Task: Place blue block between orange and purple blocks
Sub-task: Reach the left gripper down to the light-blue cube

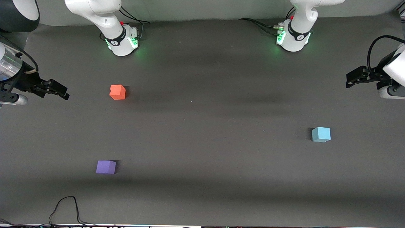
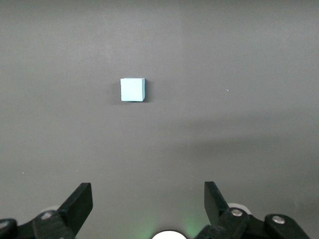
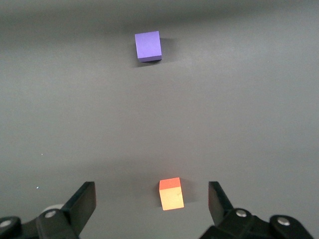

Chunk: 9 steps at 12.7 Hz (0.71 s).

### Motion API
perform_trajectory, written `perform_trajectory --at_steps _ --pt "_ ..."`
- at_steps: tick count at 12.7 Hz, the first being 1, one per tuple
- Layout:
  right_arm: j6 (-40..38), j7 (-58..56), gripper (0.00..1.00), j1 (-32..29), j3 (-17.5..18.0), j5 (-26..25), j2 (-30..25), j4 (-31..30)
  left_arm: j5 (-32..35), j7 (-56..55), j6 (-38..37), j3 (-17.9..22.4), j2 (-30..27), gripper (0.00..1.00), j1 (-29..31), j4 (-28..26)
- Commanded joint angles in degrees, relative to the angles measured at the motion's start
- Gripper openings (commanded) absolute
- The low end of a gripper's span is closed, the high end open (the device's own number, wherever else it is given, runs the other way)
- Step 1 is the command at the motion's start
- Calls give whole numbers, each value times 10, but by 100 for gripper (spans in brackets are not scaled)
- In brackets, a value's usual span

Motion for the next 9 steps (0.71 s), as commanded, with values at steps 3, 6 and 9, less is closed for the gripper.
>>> perform_trajectory --at_steps 3,6,9 --pt "11 -8 100 5 -4 2 -13 -19 -9 -9 -2 6 -16 100 -10 -13" --pt "10 -11 100 4 -4 2 -14 -21 -17 1 -3 8 -14 100 -5 -15" --pt "11 -11 100 3 -5 2 -15 -18 -9 43 13 13 -2 100 6 -11"
